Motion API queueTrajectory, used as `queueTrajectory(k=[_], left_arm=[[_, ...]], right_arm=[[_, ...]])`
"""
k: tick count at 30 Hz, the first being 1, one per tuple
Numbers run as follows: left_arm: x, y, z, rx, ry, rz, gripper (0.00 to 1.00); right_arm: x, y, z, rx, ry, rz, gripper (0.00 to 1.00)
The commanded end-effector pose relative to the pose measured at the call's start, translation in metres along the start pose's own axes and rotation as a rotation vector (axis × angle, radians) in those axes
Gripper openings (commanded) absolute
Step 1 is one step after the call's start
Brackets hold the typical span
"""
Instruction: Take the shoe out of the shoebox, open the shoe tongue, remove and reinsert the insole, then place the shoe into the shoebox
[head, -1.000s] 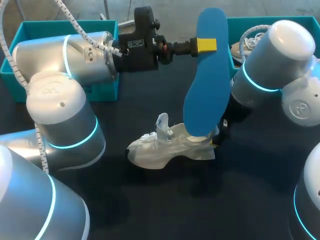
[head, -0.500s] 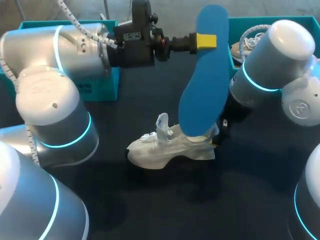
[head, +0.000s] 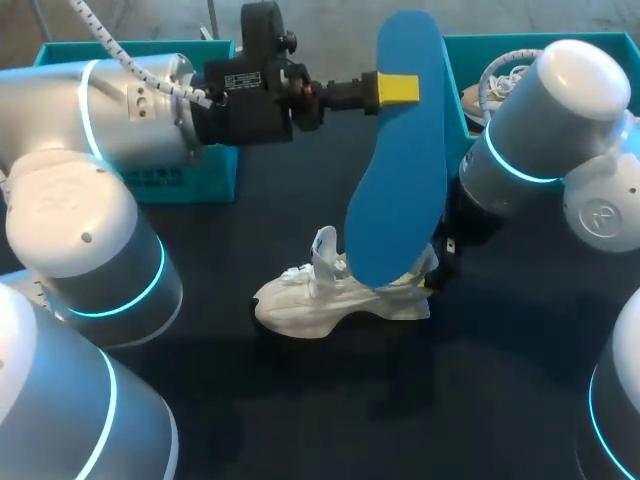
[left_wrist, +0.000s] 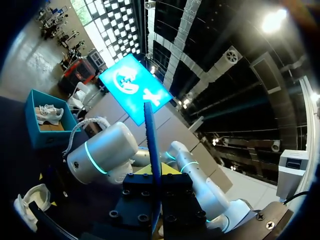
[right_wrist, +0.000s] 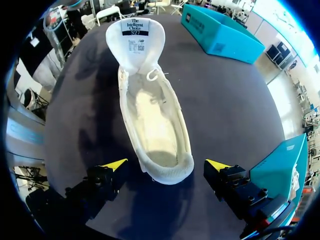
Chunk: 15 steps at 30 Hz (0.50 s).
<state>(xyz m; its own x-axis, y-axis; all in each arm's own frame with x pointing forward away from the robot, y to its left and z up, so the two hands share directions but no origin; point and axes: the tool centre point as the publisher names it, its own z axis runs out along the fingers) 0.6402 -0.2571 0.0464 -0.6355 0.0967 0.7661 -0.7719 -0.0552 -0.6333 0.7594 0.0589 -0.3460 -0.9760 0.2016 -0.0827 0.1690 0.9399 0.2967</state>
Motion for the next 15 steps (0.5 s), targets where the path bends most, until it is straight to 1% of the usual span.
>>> queueTrajectory(k=[1, 7, 13, 15], left_arm=[[0.001, 0.003, -0.002, 0.003, -0.004, -0.001, 0.00], [0.001, 0.003, -0.002, 0.003, -0.004, -0.001, 0.00], [0.001, 0.003, -0.002, 0.003, -0.004, -0.001, 0.00], [0.001, 0.003, -0.002, 0.003, -0.004, -0.001, 0.00]], right_arm=[[0.000, 0.003, -0.001, 0.020, 0.000, -0.010, 1.00], [-0.007, 0.007, -0.009, 0.059, -0.014, -0.020, 1.00], [-0.014, 0.013, -0.026, 0.116, -0.005, -0.051, 1.00], [-0.017, 0.015, -0.033, 0.123, -0.010, -0.055, 1.00]])
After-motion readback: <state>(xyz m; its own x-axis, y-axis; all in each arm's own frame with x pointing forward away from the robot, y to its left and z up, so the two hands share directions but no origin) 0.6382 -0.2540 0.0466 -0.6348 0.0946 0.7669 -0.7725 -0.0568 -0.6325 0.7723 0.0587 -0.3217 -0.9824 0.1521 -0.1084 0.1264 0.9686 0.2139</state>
